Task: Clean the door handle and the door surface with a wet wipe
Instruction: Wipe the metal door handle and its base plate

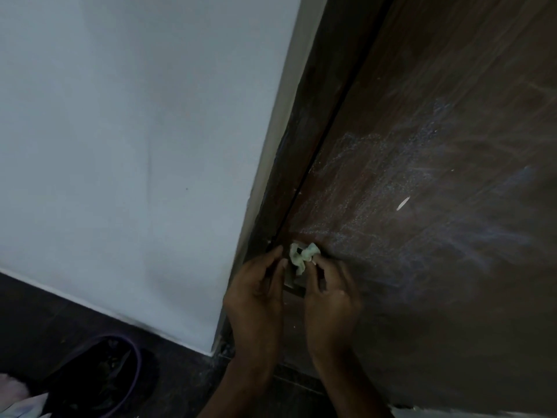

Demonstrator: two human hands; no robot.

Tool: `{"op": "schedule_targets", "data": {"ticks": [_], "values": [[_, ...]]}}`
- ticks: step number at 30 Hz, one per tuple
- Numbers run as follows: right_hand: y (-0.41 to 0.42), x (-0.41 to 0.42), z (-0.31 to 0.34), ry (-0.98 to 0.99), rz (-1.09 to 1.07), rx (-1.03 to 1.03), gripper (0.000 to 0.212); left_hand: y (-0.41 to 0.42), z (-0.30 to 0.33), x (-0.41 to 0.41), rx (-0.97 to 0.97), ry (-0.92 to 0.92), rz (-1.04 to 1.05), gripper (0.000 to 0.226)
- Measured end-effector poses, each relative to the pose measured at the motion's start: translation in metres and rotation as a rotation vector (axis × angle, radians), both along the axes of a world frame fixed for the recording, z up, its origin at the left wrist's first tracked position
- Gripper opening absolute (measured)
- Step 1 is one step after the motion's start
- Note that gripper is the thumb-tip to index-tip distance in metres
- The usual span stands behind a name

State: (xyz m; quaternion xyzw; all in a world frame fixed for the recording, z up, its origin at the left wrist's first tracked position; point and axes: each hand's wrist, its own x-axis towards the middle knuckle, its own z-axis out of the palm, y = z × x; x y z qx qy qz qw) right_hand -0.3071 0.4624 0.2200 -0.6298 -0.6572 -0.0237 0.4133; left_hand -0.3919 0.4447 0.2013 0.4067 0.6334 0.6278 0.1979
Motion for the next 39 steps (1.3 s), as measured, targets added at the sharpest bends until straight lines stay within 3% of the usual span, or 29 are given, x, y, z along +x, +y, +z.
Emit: {"op": "schedule_targets", "data": {"ticks": [3, 13, 19, 24, 29, 34, 39], "values": [[0.005, -0.003, 0.002, -0.015, 0.108, 0.102, 0.013, 0.002, 0.003, 0.000, 0.041, 0.031, -0.008, 0.029], [0.000, -0.004, 0.005, -0.098, 0.358, -0.090, 0.025, 0.007, -0.001, 0.006, 0.040, -0.069, -0.034, 0.038], [-0.010, 0.018, 0.009, 0.143, 0.226, -0.181, 0.036, 0.024, -0.018, 0.008, 0.088, 0.131, 0.022, 0.028], [-0.014, 0.029, 0.006, 0.140, 0.239, -0.151, 0.033, 0.024, -0.049, 0.005, 0.058, 0.098, 0.080, 0.030], [-0.009, 0.024, 0.002, 0.168, 0.241, -0.204, 0.028, 0.034, -0.048, 0.007, 0.182, 0.105, 0.058, 0.026], [-0.009, 0.012, -0.005, 0.222, 0.253, -0.256, 0.026, 0.025, -0.072, 0.004, 0.088, 0.085, 0.070, 0.024], [-0.006, 0.010, -0.008, 0.261, 0.260, -0.237, 0.027, 0.026, -0.074, 0.007, 0.151, 0.064, 0.040, 0.019]]}}
